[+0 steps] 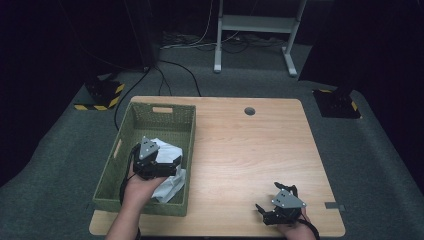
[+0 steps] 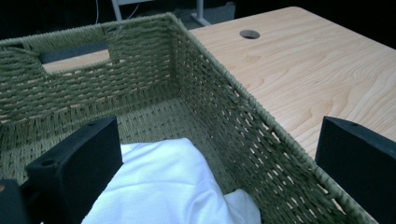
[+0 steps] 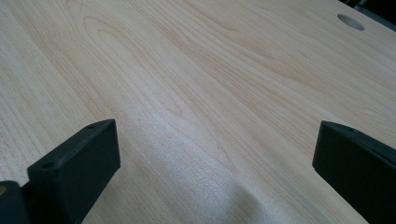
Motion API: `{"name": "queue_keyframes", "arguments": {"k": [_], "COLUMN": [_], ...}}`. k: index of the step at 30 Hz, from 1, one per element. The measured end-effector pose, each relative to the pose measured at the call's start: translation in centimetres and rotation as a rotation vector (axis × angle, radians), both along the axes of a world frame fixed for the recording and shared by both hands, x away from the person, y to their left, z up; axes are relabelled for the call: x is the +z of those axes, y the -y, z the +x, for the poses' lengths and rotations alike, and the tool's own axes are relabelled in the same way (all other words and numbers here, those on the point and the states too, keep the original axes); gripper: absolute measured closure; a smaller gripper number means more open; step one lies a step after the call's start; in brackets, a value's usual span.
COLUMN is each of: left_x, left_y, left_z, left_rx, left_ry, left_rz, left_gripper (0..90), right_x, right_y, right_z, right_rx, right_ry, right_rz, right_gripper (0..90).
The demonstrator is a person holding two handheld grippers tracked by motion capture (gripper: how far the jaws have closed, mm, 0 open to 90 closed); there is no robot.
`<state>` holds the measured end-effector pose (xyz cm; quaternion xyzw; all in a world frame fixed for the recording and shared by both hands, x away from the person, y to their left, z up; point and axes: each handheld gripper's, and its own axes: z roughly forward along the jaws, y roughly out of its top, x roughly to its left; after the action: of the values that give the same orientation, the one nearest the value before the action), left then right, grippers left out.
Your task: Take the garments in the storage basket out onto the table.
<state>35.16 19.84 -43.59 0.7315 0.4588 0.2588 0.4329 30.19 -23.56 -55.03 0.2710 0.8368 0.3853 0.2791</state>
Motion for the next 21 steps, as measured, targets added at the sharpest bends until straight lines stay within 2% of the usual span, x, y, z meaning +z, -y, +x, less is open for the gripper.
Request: {"name": "queue_keyframes", "arguments": {"k": [7,9,15,18,21], "left_x": [-0.4,-0.5,-1.2,-1.3,-1.5], "left_y": [0.0,-0.3,-1.5,-1.8,-2.2], "left_z": [0.6,0.8,1.5,1.7,2.0], "left_rx": [0.016,0.038,0.074,0.076,0.086], "left_ry": [-0.029,-0.046,-0.094,-0.106,-0.135], "left_rz": [0.042,0.056,0.066,0.071,0.08], "left_gripper": [0.7,1.0,1.1,1.1,1.2], "right_x": [0.0,0.0,0.0,0.0,0.0], "right_y": [0.0,0.0,0.0,-0.1,-0.1], "right_z": [0.0,0.0,0.0,0.0,-0.1], "right_rx": [0.003,0.004,0.005,0.007,0.006], "right_ry": [-0.001,-0.002,0.0,-0.001,-0.001], "right_rz": [0.003,0.001,-0.003,-0.005,-0.006], "right_gripper": [0.2,0.2,0.2,0.2,0.2]}}
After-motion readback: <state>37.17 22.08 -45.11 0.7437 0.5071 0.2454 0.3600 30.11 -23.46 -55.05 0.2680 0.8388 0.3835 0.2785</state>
